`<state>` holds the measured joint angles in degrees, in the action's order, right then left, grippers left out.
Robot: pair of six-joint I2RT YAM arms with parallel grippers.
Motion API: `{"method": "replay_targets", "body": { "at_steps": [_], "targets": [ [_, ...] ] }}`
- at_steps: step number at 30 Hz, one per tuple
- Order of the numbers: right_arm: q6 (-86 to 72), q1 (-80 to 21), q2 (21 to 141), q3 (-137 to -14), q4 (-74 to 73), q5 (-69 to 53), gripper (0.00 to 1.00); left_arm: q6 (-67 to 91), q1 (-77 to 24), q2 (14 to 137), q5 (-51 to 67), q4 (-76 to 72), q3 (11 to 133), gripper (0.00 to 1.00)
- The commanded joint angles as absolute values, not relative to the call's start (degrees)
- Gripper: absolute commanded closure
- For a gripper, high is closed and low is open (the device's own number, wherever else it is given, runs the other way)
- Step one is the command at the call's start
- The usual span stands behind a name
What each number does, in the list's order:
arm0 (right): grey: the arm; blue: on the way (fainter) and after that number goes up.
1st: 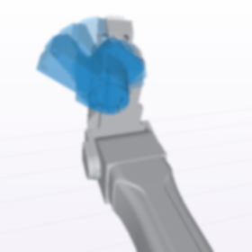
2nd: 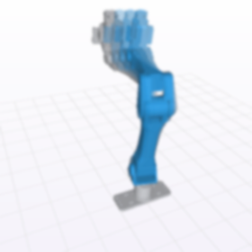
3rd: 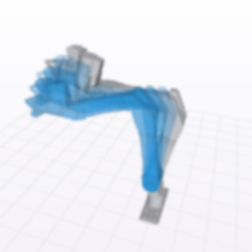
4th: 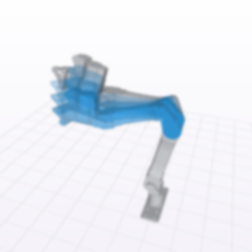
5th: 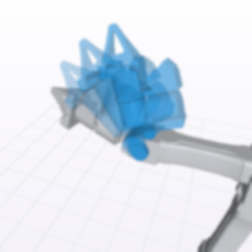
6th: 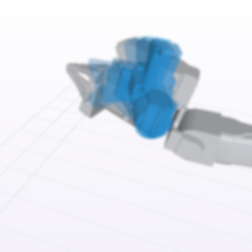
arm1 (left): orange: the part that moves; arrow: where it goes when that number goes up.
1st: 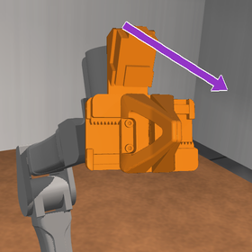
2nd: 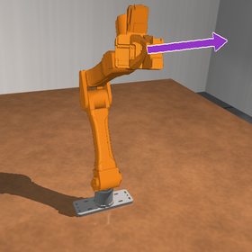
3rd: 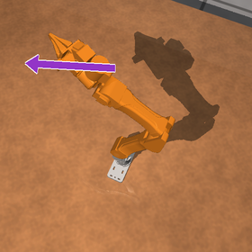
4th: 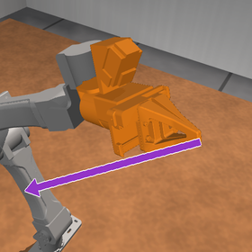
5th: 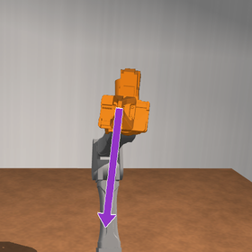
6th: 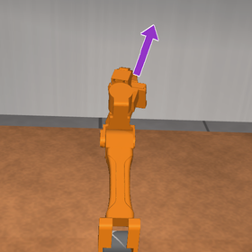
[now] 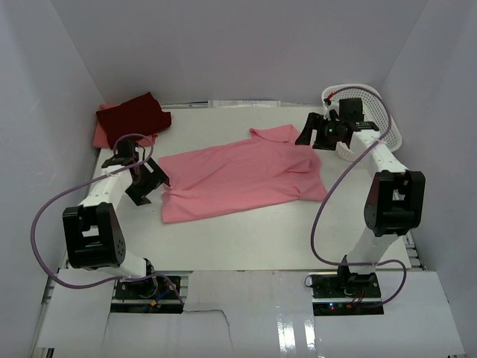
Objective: Fold and stack the t-shirts
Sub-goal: Fold the flattened tshirt in 1/3 of the way
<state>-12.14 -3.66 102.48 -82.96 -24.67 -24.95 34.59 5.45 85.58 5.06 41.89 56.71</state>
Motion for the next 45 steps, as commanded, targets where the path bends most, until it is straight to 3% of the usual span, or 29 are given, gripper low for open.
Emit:
{"method": "replay_targets", "body": {
  "at_steps": [1, 4, 5, 7, 13, 16, 17, 19, 23, 32, 36, 45],
  "targets": [
    [-9.76, -5.27, 93.54, -76.31, -28.39, -17.16, 0.18, 33.05, 4.4, 79.98, 7.46, 40.34, 59.59, 0.02],
    [-9.49, -5.89, 90.1, -68.59, -28.91, -14.34, 0.31, 33.22, -1.38, 81.03, 10.19, 41.48, 61.17, 0.02],
    [-9.49, -6.06, 89.48, -66.9, -28.92, -13.89, 0.43, 34.61, -4.36, 81.38, 10.89, 41.4, 61.43, 0.02],
    [-9.49, -6.06, 87.73, -62.17, -27.96, -13.19, 0.52, 37.07, -7.11, 82.26, 12.56, 40.35, 61.0, 0.02],
    [-10.02, -6.06, 85.87, -57.22, -27.33, -7.48, 0.44, 41.31, -12.83, 83.67, 15.39, 31.82, 54.76, 0.02],
    [-10.37, -6.06, 85.96, -56.69, -28.21, -5.37, 0.52, 41.4, -13.18, 84.98, 14.6, 29.27, 53.09, 0.02],
    [-10.46, -6.06, 86.04, -56.52, -28.13, -5.01, 0.59, 41.31, -13.18, 85.43, 14.24, 28.31, 52.91, 0.02],
    [-10.81, -6.06, 86.92, -56.08, -27.86, -3.7, 0.62, 41.04, -13.18, 86.39, 13.28, 27.43, 52.82, 0.02],
    [-11.69, -6.06, 89.82, -56.25, -26.98, -2.02, 0.92, 39.99, -13.1, 91.82, 10.12, 25.93, 54.22, 0.02],
    [-13.09, -6.06, 98.77, -57.04, -28.03, 3.51, 0.92, 38.94, -13.01, 99.93, 7.66, 27.76, 57.04, 0.02],
    [-15.28, -6.06, 101.77, -60.55, -33.48, 16.47, 0.92, 36.13, -12.31, 100.2, 3.53, 31.46, 58.36, 0.02],
    [-15.91, -6.06, 98.27, -60.65, -39.45, 22.86, 0.86, 29.01, -8.97, 96.24, -2.11, 39.37, 60.21, 0.02]
  ]
}}
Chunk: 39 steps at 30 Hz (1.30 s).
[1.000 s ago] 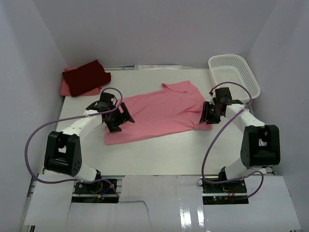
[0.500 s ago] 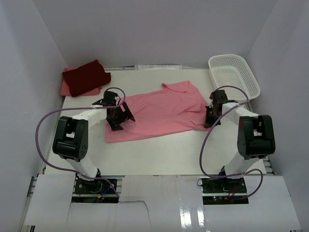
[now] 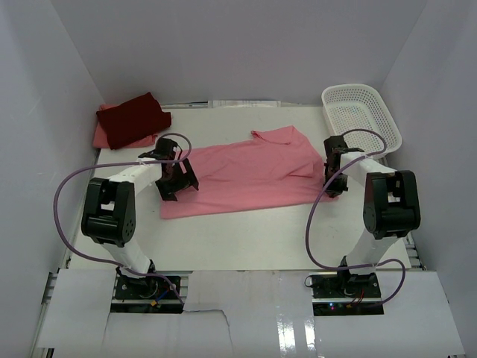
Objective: Fold and stack the t-shirts
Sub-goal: Fold the flattened tshirt in 1/3 of the way
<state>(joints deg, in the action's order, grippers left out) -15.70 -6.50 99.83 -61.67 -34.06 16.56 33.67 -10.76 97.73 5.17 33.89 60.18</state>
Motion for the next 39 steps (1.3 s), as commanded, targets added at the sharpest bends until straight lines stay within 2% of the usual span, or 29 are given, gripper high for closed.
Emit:
{"method": "replay_targets", "body": {
  "at_steps": [1, 9, 15, 19, 21, 31, 34, 39],
  "targets": [
    [-15.73, -6.06, 97.74, -60.47, -39.9, 21.2, 0.85, 27.87, -8.7, 95.98, -2.11, 39.81, 60.12, 0.02],
    [-18.36, -11.33, 89.75, -49.76, -42.54, 11.43, 0.79, 24.79, -6.68, 94.22, 1.41, 41.49, 58.19, 0.02],
    [-23.98, -17.57, 81.66, -45.44, -47.1, 11.16, 0.75, 23.55, -6.33, 94.4, 0.88, 41.66, 58.36, 0.02],
    [-24.61, -19.07, 78.31, -49.99, -50.97, 15.02, 0.57, 23.64, -6.24, 94.39, -1.06, 41.84, 59.15, 0.02],
    [-23.82, -18.99, 78.31, -55.35, -50.98, 17.22, 0.52, 23.99, -6.24, 93.96, -0.71, 42.36, 60.29, 0.02],
    [-13.89, -18.72, 93.23, -73.02, -39.46, 7.39, 0.52, 25.31, -6.24, 92.63, -0.8, 44.38, 70.11, 0.02],
    [-12.75, -18.63, 101.22, -78.47, -39.63, 4.4, 0.52, 26.27, -6.24, 93.08, 2.54, 45.09, 75.47, 0.02],
    [-12.65, -18.46, 105.9, -81.21, -38.23, 0.62, 0.52, 28.39, -9.65, 92.99, 8.78, 45.52, 81.73, 0.02]
  ]
}}
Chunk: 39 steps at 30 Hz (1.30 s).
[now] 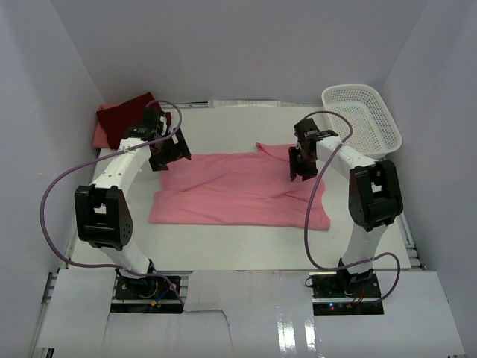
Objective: Fold and stack the t-shirts
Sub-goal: Fold the flattened tshirt in 1/3 of the way
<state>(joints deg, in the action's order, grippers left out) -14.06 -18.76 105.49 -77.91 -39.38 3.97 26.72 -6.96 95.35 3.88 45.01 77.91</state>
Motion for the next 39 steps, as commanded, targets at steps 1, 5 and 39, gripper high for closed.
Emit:
{"method": "replay_targets", "body": {
  "at_steps": [1, 5, 39],
  "targets": [
    [-12.83, -18.46, 106.26, -81.38, -38.23, 0.62, 0.52, 28.82, -10.8, 93.51, 8.96, 45.79, 82.61, 0.02],
    [-12.66, -18.46, 106.44, -80.34, -37.71, 0.62, 0.52, 31.64, -16.51, 94.83, 10.81, 45.97, 84.46, 0.02],
    [-11.08, -19.51, 113.38, -85.78, -33.22, -9.49, 0.8, 42.54, -40.17, 105.29, 8.96, 38.06, 77.7, 0.02]
  ]
}}
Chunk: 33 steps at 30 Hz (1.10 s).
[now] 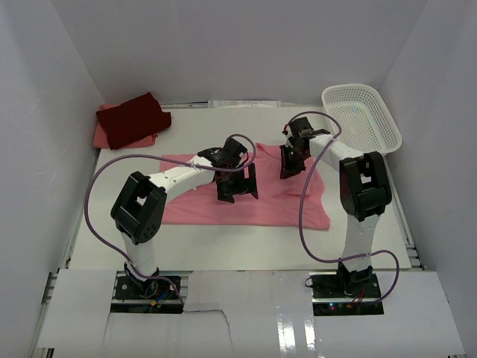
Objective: Fold and stack the t-shirts
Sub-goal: Fold the flattened tshirt in 1/3 of the way
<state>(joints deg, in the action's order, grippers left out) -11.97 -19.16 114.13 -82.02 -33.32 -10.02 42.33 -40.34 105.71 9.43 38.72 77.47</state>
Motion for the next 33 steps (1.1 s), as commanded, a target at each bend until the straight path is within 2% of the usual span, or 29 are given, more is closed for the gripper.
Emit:
{"method": "replay_targets", "body": {
  "at_steps": [1, 13, 15, 17, 21, 30, 33],
  "targets": [
    [-10.81, -19.69, 113.47, -86.3, -33.31, -9.58, 0.8, 42.63, -40.17, 105.38, 8.88, 38.06, 77.52, 0.02],
    [-9.4, -20.74, 117.51, -91.05, -32.61, -14.77, 0.8, 42.45, -40.43, 105.56, 9.05, 37.53, 75.59, 0.02],
    [-9.67, -20.74, 116.9, -91.23, -33.22, -13.81, 0.6, 42.36, -40.34, 105.56, 9.14, 37.53, 75.5, 0.02],
    [-9.58, -20.74, 115.93, -90.7, -33.22, -11.87, 0.49, 42.1, -40.43, 105.56, 9.14, 37.53, 75.5, 0.02],
    [-9.06, -20.74, 114.96, -91.49, -32.17, -7.83, 0.46, 40.78, -39.82, 105.56, 5.3, 39.98, 78.04, 0.02],
    [-3.34, -20.92, 117.59, -97.54, -28.03, -1.24, 0.43, 31.82, -16.02, 108.62, 6.06, 45.35, 92.87, 0.02],
    [-1.94, -21.01, 119.62, -100.71, -32.42, 7.8, 0.43, 30.41, -8.63, 110.65, 7.03, 46.67, 95.88, 0.02]
  ]
}}
